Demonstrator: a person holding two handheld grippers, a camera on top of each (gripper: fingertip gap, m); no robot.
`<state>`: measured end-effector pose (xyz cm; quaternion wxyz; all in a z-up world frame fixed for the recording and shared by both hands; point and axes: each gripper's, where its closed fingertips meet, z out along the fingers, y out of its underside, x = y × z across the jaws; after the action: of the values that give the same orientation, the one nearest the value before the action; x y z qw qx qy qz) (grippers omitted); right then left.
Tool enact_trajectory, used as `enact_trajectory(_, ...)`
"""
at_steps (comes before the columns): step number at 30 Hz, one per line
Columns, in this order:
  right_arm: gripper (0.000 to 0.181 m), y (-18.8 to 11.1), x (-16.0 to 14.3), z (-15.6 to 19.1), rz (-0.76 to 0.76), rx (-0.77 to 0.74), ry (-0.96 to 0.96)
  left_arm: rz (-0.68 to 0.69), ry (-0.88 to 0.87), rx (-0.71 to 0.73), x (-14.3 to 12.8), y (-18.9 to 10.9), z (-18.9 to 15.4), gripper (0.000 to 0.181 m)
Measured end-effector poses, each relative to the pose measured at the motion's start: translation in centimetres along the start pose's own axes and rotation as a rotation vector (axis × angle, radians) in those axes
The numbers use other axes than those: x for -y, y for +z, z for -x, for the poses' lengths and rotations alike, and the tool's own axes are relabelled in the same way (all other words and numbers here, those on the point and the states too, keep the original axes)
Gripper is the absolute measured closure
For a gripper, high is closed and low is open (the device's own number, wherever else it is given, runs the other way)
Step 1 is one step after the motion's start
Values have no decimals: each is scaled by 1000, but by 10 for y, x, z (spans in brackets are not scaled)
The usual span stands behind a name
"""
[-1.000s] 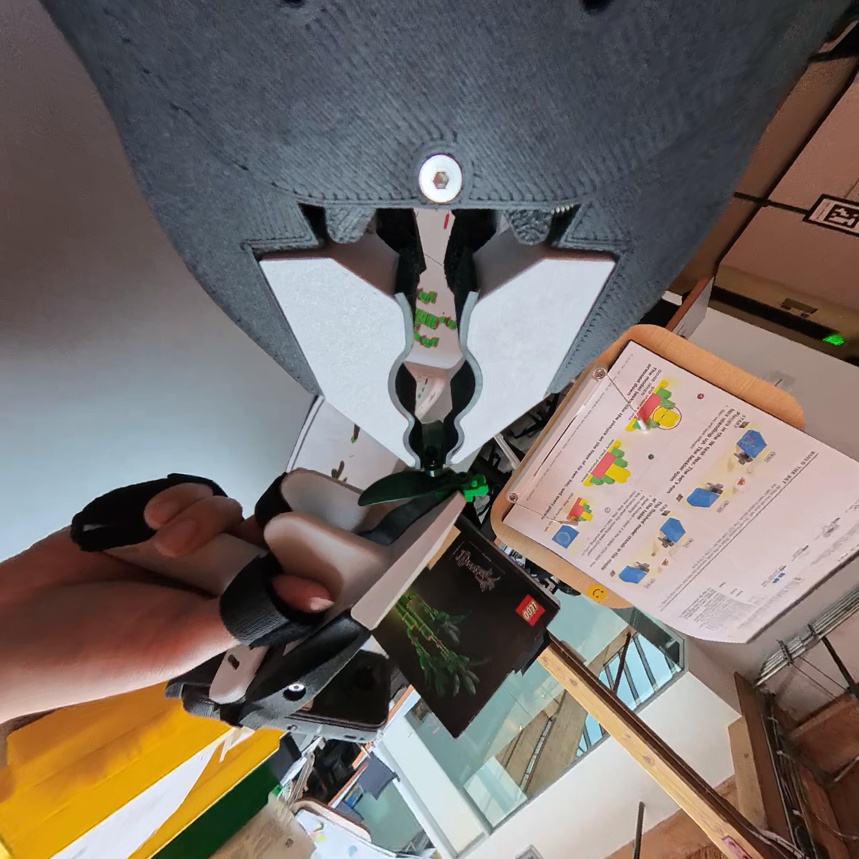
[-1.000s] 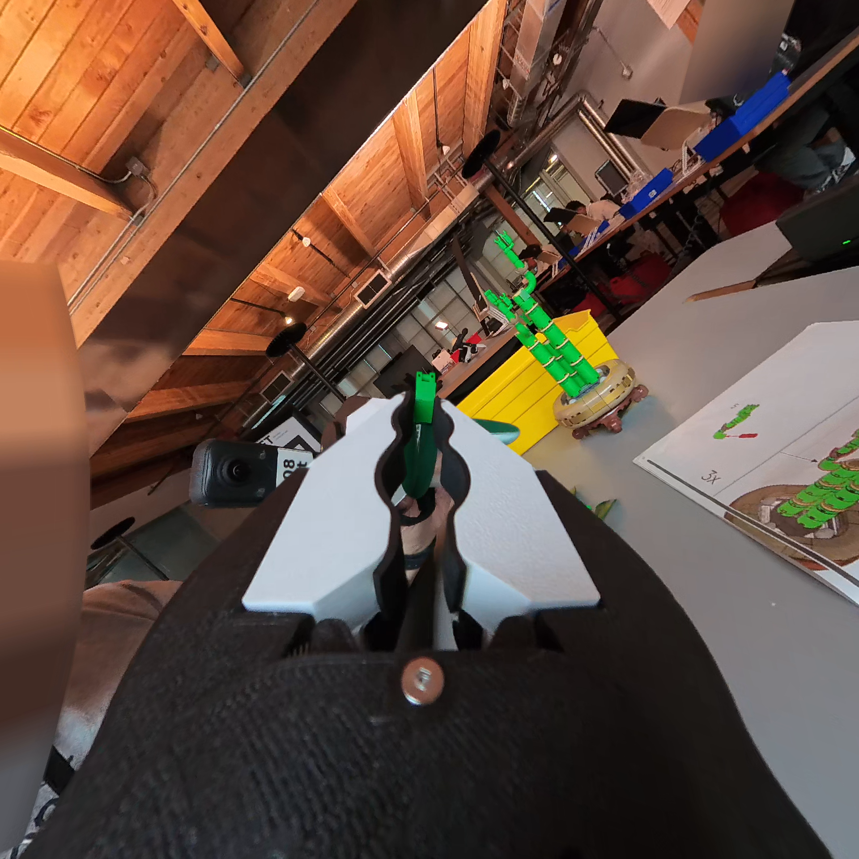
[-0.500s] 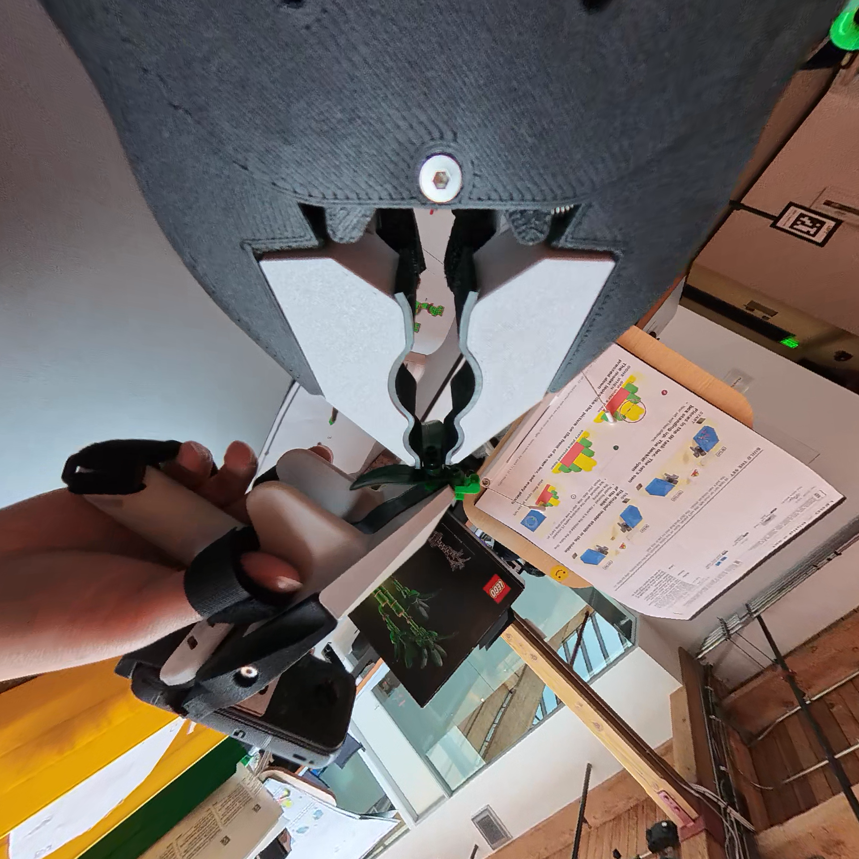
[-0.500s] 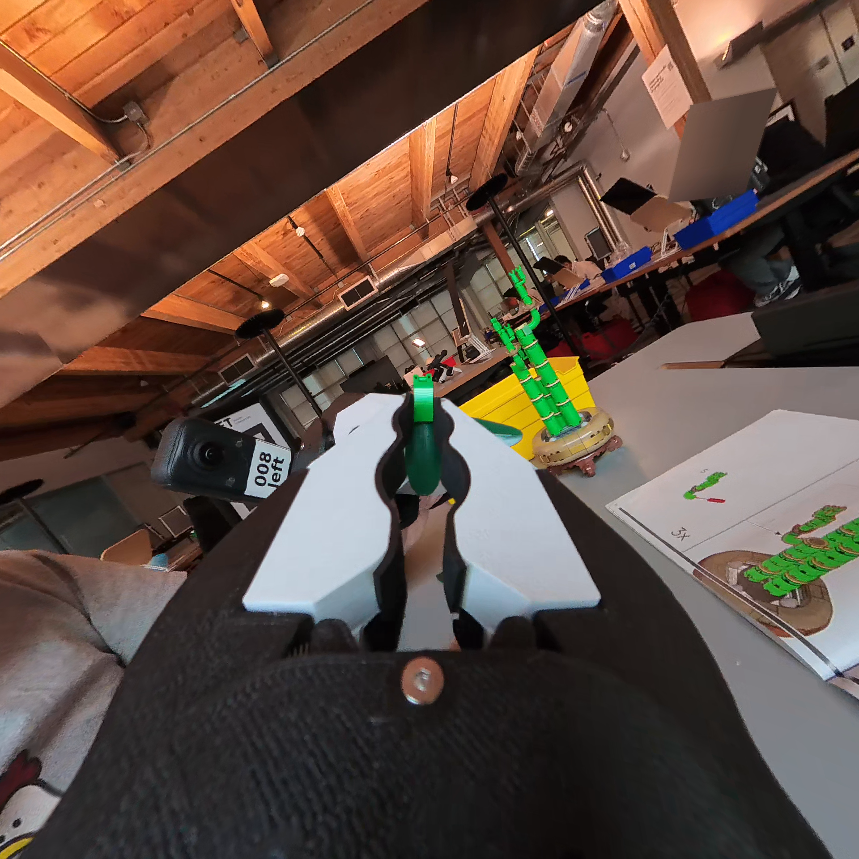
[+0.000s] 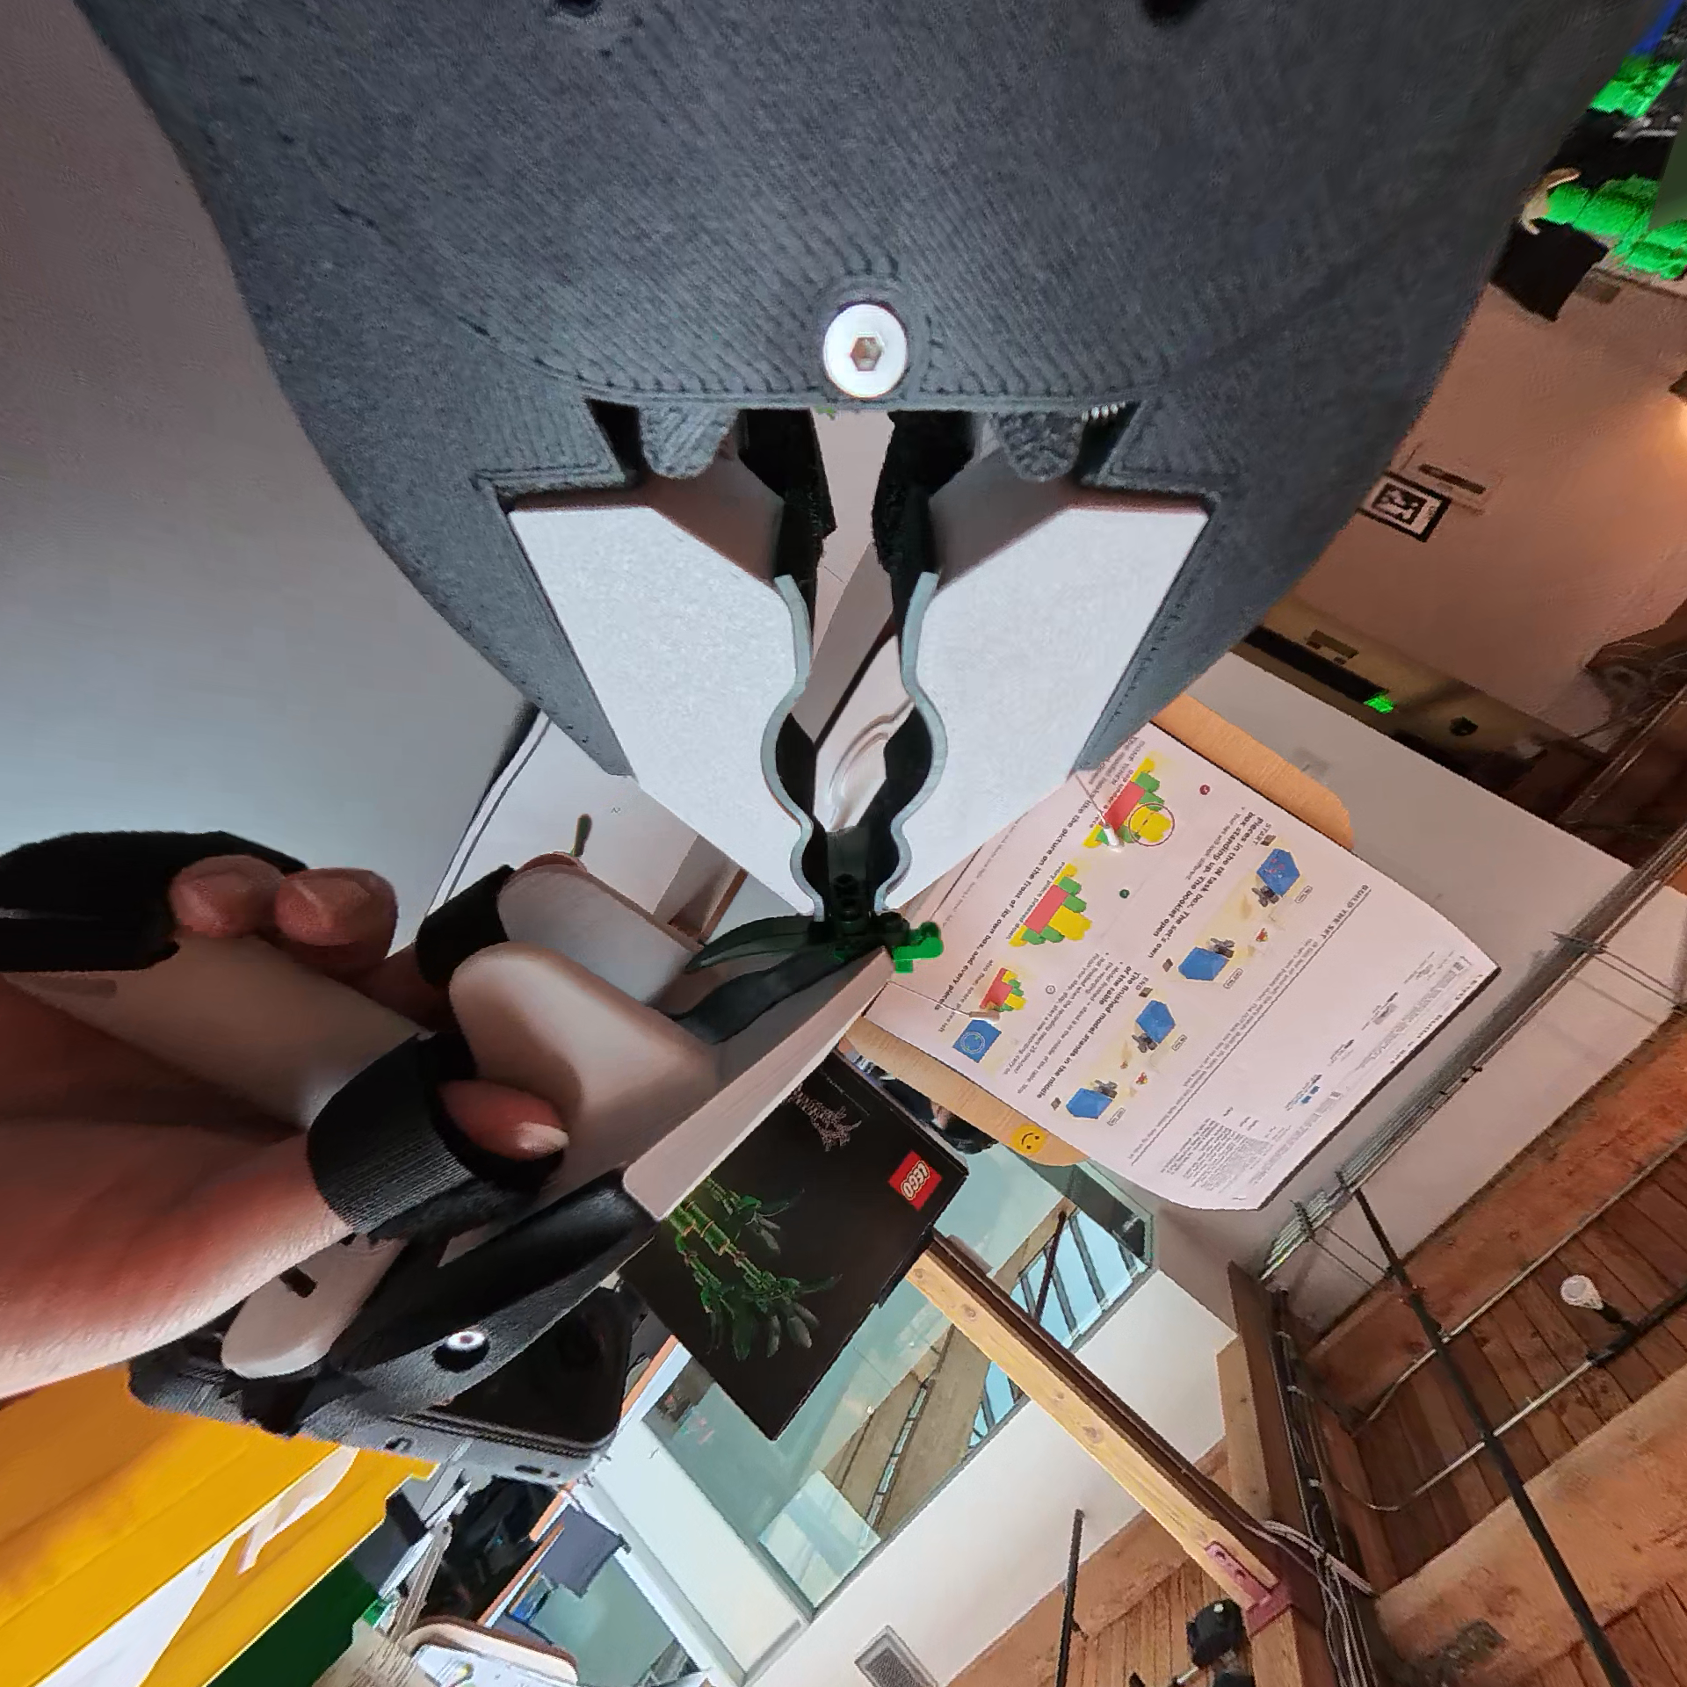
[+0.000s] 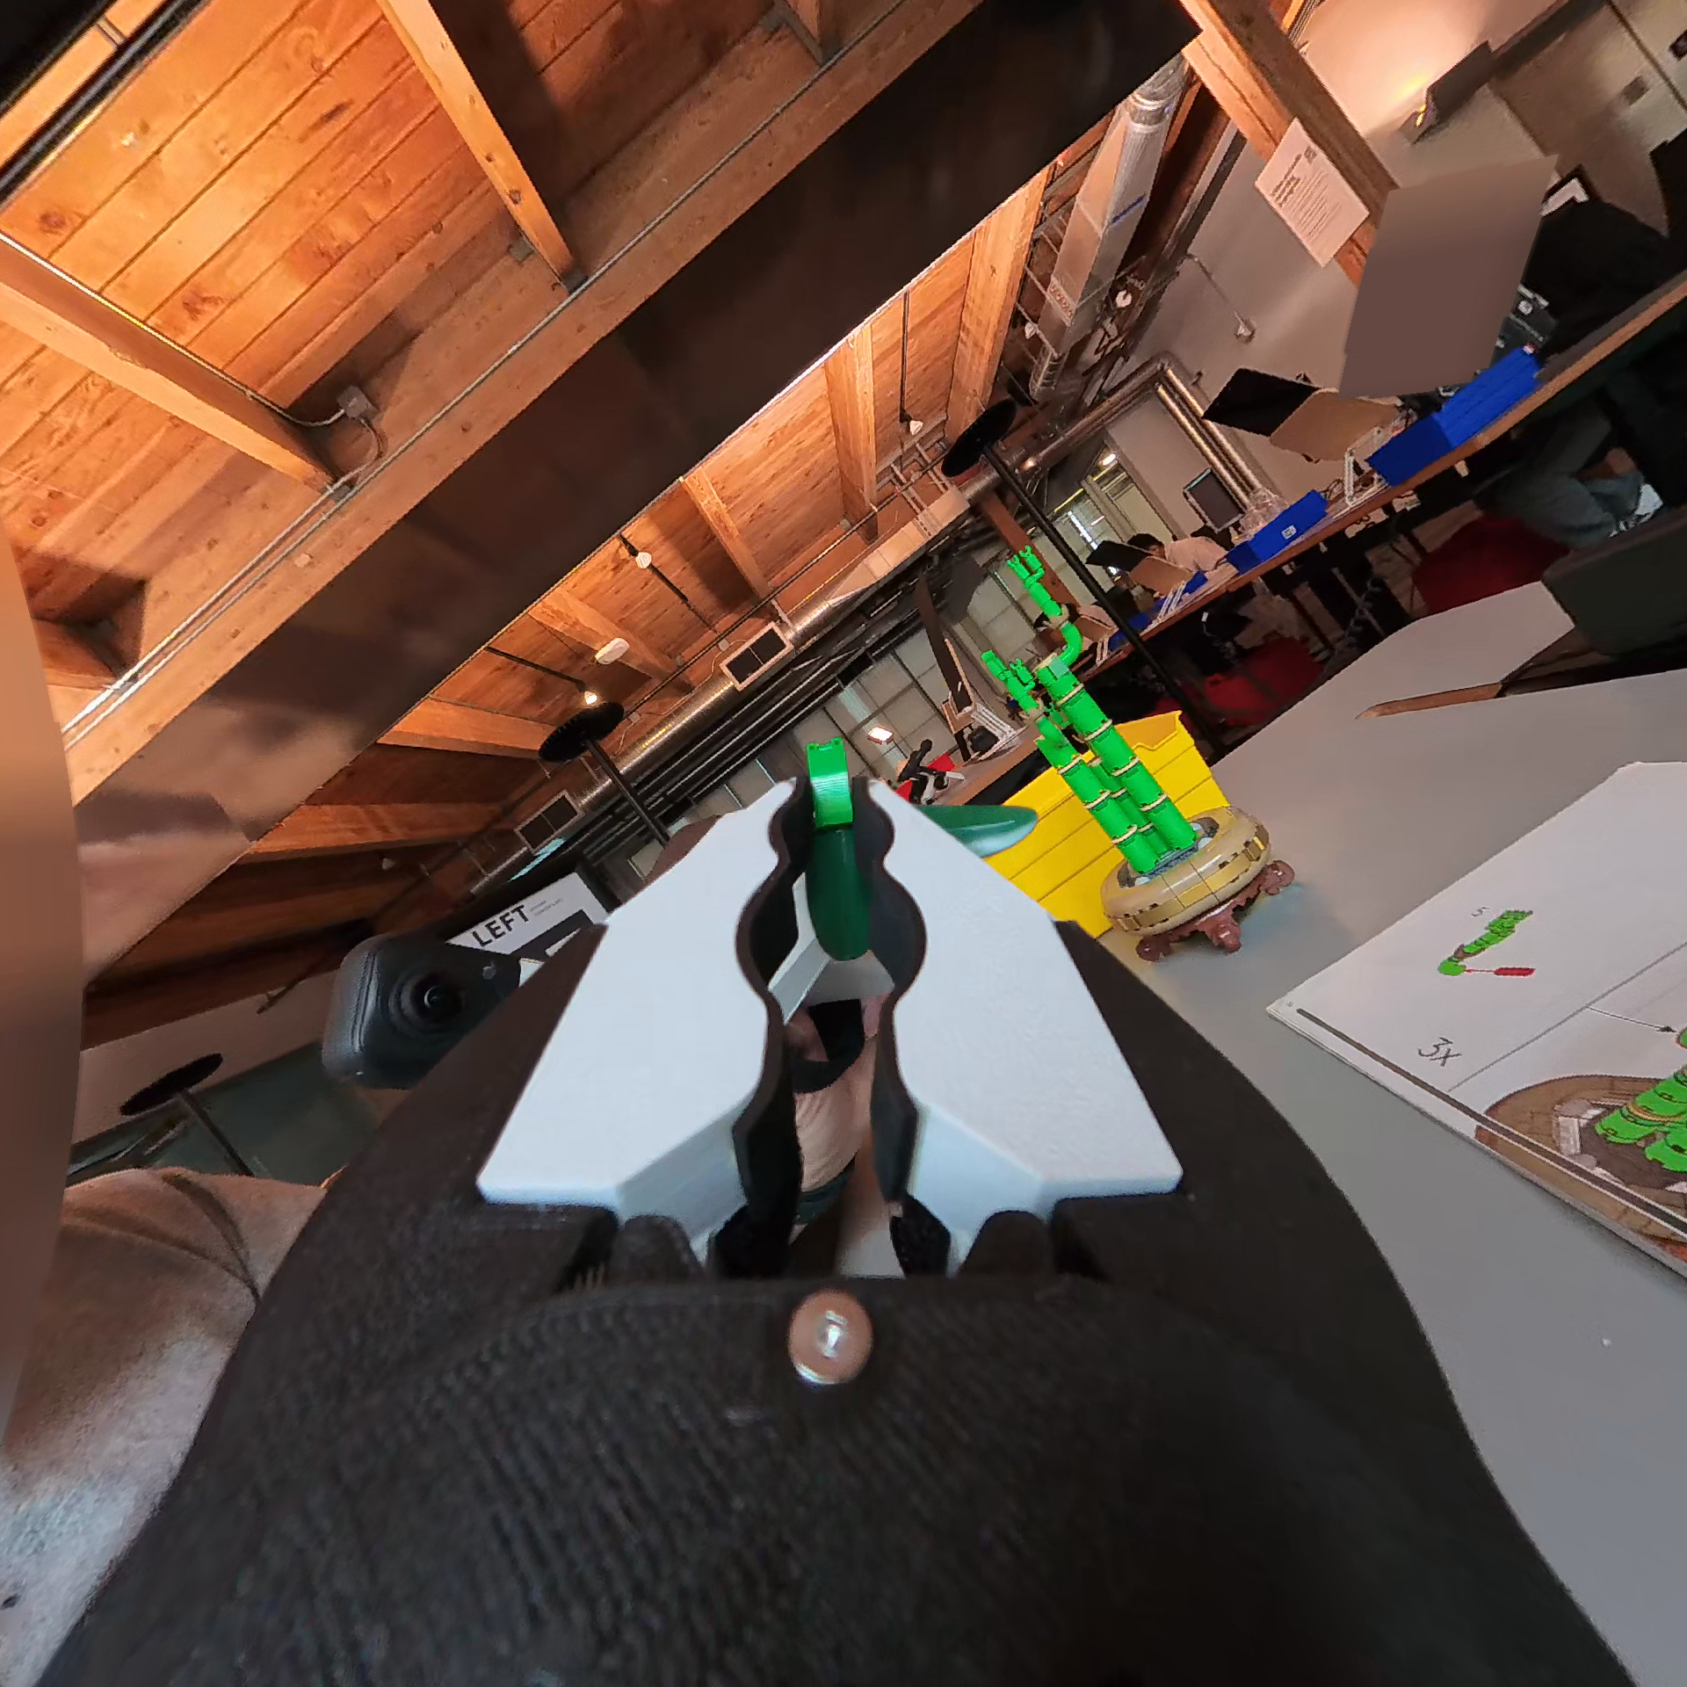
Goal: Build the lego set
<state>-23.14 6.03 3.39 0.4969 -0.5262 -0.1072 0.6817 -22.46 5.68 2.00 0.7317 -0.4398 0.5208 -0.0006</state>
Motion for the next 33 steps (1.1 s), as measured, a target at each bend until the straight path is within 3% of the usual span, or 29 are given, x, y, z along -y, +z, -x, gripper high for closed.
enact_trajectory(10, 174, 1, 0, -2, -14, -3, -23, 27, 25, 22, -4, 2, 2, 175)
enact_trajectory(33, 176, -1, 0, -3, 144, -107, -163, 13, 55, 37, 3, 0, 2, 175)
